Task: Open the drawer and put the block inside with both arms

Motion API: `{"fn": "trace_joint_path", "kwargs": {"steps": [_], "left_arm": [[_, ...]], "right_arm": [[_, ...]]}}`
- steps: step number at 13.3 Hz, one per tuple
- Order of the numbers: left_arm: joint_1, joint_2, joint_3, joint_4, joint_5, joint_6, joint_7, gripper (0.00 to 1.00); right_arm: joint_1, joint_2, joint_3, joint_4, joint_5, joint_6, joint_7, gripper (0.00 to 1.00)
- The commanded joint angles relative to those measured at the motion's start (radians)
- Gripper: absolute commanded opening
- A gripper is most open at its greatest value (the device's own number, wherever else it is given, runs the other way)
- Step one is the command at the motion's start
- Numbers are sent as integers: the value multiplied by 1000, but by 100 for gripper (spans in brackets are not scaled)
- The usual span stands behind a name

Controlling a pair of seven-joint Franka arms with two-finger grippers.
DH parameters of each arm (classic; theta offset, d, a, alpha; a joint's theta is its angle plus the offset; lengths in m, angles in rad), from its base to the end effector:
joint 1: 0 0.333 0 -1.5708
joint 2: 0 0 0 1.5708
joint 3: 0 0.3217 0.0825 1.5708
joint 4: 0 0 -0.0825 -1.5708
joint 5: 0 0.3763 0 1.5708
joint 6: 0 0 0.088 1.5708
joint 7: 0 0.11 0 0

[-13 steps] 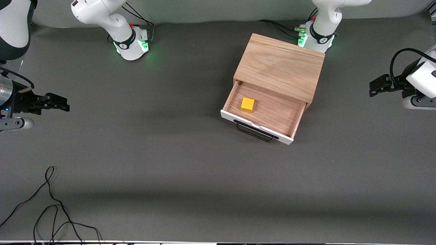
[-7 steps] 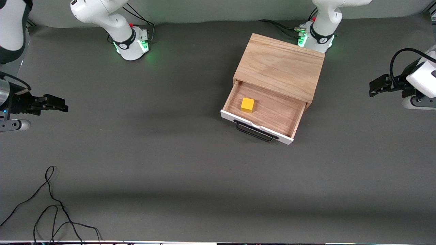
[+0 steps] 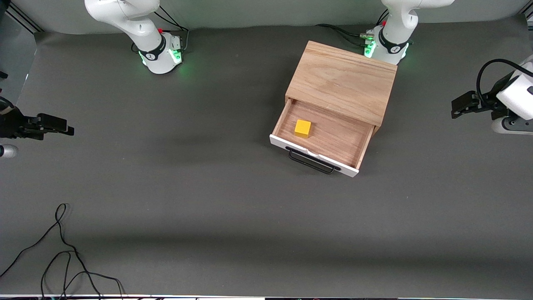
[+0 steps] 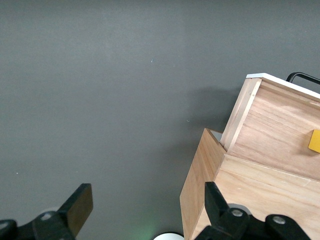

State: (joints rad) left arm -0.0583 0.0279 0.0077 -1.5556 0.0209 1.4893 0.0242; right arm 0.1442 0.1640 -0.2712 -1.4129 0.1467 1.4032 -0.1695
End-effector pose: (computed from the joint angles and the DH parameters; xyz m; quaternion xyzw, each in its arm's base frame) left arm 0.5454 -0.0252 0.6122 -0.9982 0.0370 0.0469 0.0112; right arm 0.5761 -0.0417 0.5972 -0.9948 -0.0272 0.0753 0.0629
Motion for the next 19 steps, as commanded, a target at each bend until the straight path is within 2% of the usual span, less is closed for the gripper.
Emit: {"fn": "trace_joint_path", "kwargs": {"steps": [1,3,4,6,10,13,19], "left_arm": [[-15,1,11,15,14,-3,17,100],[-15,1,12,15,14,-3,17,100],[-15,1,11,15,14,-3,17,100],[-14,1,12,17,14,0,17,100],[-15,1,12,15,14,5,17,100],[-15,1,11,15,14,3,17,100],[-17,6,11,19,13,-4,17,100]], "right_arm": [[-73,-135,108,-165,-53,88,33,96],[-112,-191,177,-228,-116,138,35,96],[-112,-219,182,-260,-136,186,35,100],[-112,-218,182,-244,-131,215,38,100],[-103,-202,182,-198,-130,188,38,100],[-94,-129,181,-117,-128,125,39,100],[-86,-130,182,-121,-128,108,59,100]]}}
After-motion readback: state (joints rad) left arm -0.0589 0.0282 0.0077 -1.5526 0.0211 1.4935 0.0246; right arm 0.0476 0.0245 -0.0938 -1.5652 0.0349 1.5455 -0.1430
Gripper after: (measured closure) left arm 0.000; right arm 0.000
